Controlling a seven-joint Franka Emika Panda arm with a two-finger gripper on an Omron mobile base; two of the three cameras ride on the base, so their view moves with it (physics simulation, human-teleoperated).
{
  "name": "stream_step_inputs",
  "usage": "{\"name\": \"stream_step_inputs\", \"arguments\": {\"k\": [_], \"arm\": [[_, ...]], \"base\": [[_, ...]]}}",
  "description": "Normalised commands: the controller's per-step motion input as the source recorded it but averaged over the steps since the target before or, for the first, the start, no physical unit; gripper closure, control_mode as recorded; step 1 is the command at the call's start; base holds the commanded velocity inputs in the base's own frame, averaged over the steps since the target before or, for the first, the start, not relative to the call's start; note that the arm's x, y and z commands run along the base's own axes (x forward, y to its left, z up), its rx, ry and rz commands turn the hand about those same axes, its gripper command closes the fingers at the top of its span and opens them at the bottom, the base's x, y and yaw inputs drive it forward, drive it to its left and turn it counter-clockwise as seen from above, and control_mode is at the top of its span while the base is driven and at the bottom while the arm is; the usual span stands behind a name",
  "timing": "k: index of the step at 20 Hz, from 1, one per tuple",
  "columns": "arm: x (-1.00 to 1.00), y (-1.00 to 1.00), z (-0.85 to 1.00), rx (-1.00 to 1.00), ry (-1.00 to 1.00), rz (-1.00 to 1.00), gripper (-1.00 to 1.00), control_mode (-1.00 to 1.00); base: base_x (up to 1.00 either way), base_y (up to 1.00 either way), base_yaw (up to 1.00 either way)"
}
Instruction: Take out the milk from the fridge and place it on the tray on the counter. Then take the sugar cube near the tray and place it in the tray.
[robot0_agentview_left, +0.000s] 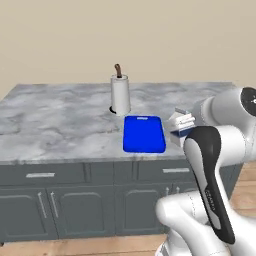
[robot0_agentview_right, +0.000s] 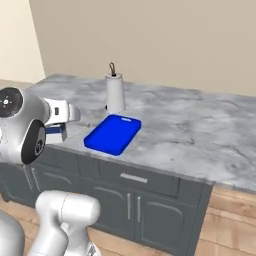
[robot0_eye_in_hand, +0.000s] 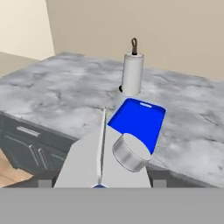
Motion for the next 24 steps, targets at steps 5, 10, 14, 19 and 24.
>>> {"name": "stream_step_inputs", "arguments": {"k": [5, 10, 14, 19, 24], "arm": [[0.0, 0.0, 0.0, 0.0, 0.0, 0.0, 1.0, 1.0], [0.0, 0.0, 0.0, 0.0, 0.0, 0.0, 1.0, 1.0], [0.0, 0.0, 0.0, 0.0, 0.0, 0.0, 1.0, 1.0], [0.0, 0.0, 0.0, 0.0, 0.0, 0.0, 1.0, 1.0], [0.0, 0.0, 0.0, 0.0, 0.0, 0.0, 1.0, 1.0]], "base": [[0.4, 0.09, -0.5], [0.92, 0.32, -0.37], [0.67, 0.68, -0.23], [0.05, 0.26, -0.01], [-0.12, 0.09, 0.1]]}}
